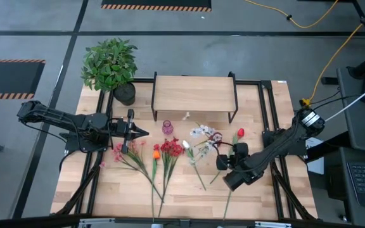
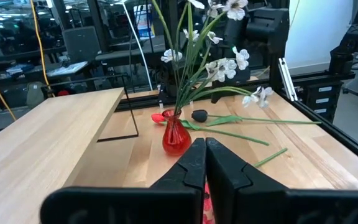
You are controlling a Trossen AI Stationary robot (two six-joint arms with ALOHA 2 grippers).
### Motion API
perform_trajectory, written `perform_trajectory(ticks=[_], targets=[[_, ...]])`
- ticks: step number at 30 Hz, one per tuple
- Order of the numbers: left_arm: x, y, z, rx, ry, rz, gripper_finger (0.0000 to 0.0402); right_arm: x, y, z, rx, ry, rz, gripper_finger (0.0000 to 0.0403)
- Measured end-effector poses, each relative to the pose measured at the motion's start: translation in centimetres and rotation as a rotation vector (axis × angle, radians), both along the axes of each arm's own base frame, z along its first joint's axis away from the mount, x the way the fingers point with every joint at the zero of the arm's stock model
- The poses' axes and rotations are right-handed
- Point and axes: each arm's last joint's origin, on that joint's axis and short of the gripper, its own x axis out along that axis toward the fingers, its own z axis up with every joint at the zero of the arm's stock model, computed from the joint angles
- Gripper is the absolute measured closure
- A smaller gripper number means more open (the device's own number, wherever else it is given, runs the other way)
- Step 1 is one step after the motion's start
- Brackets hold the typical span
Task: Pick and place flowers into a vace then onto a shelf
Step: Put the red tulip into the red vase
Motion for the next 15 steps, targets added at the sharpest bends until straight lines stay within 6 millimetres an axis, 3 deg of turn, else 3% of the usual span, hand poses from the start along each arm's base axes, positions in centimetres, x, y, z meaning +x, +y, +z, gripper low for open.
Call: perform_trajectory(ticks=[10,15], targets=[[0.0,0.0,-0.3,0.004,0.027,0.000,0.0398,1.1,0.7,-2.5,-0.029,0.020,-0.025,0.0393],[-0.1,0.0,-0.5,0.009,0.055,0.000,0.0396,1.2,0.7,-2.6,-0.028,0.012,-0.025,0.0369]])
